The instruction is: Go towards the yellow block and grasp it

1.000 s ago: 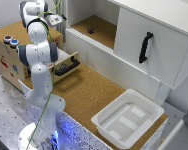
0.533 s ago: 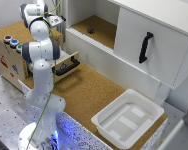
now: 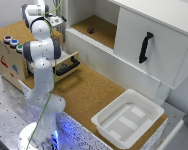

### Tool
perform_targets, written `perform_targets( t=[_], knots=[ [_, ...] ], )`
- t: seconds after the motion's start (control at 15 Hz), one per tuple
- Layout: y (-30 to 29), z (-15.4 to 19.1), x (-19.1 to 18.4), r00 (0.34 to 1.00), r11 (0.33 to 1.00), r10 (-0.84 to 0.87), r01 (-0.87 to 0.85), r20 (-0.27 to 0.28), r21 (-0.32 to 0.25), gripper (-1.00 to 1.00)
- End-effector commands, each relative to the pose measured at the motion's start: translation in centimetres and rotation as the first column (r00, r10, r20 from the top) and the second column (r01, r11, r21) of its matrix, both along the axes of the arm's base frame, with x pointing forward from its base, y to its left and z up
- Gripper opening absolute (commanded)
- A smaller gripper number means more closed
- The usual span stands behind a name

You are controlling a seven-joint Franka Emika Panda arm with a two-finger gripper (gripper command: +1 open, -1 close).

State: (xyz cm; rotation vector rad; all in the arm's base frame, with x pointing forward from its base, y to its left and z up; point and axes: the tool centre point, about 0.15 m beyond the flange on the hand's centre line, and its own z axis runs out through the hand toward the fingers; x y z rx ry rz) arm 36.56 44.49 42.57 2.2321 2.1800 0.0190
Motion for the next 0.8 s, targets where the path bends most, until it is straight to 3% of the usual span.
perform_targets(
  t=[0.0,0.13,0.27,0.6,0.73],
  knots=[
    [1.1,0.9,1.0,0.999,0.997,-0.03,0.028,-0.03,-0.075,-1.0],
    [0.2,1.8,0.7,0.999,0.998,-0.039,0.038,-0.021,-0.045,-1.0],
    [-0.9,2.8,0.4,0.995,0.994,-0.094,0.095,0.025,-0.045,-1.0],
    [-6.2,3.1,-0.9,0.986,0.986,-0.165,0.166,0.019,-0.009,-1.0],
    [-8.0,2.3,-1.5,0.985,0.984,-0.175,0.175,0.008,-0.022,-1.0]
  ],
)
